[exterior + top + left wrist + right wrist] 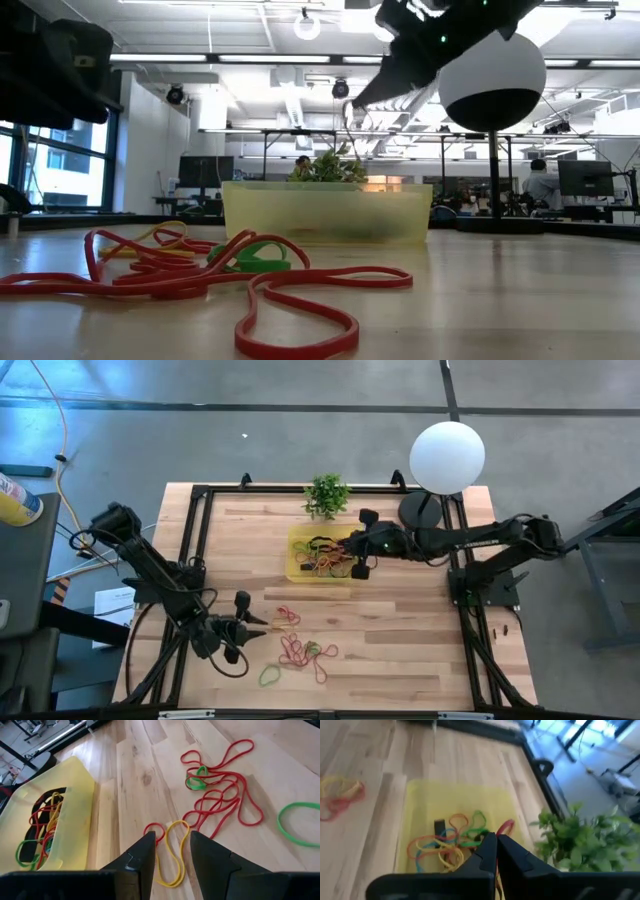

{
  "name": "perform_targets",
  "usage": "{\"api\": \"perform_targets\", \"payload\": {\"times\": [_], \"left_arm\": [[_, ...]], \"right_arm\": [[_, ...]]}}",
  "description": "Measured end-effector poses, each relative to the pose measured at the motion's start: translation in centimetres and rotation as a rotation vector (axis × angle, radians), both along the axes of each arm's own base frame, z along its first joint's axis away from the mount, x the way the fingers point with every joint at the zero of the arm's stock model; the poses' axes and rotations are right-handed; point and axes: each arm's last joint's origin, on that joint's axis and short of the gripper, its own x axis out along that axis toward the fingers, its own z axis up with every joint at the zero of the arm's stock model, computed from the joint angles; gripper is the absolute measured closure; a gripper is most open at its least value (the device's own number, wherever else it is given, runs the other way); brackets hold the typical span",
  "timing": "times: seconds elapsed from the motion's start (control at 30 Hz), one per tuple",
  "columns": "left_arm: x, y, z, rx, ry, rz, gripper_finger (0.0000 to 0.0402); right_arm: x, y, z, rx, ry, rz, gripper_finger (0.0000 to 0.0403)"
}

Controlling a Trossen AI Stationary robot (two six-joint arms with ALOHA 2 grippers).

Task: Pick and place rubber bands into bin
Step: Put the red rubber band into the yellow bin, then put the yellow rubber band into the yellow bin

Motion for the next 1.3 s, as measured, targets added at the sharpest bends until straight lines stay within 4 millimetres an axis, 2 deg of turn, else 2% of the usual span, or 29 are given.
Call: {"api": "perform_targets", "payload": {"times": [0.23, 0.43, 0.63, 0.77, 1.07, 1.17, 1.3], "left_arm": [[0.3, -0.2, -0.6, 0.007, 0.0, 0.02, 0.0291], [0.3, -0.2, -0.6, 0.004, -0.002, 0.025, 0.0291], [0.3, -0.2, -0.6, 0.002, -0.003, 0.026, 0.0291], [0.3, -0.2, -0.6, 0.003, -0.005, 0.028, 0.0291], [0.2, -0.1, -0.7, 0.018, 0.005, 0.033, 0.0291], [0.5, 0.9, -1.2, 0.025, 0.074, 0.054, 0.0291], [1.3, 2.8, -1.7, 0.0, 0.167, 0.1, 0.0291]], "right_arm": [[0.5, -1.9, -1.9, 0.131, 0.06, 0.02, 0.0403], [1.1, -2.6, -4.1, 0.189, 0.133, 0.003, 0.0403], [1.2, -2.7, -4.5, 0.222, 0.134, -0.021, 0.0394], [1.2, -2.6, -4.5, 0.238, 0.133, -0.003, 0.0359], [1.2, -2.3, -4.4, 0.245, 0.131, 0.033, 0.0237], [1.4, -1.3, -3.8, 0.234, 0.105, 0.093, 0.0217], [1.5, 0.9, -3.4, 0.228, 0.097, 0.169, 0.0211]]}}
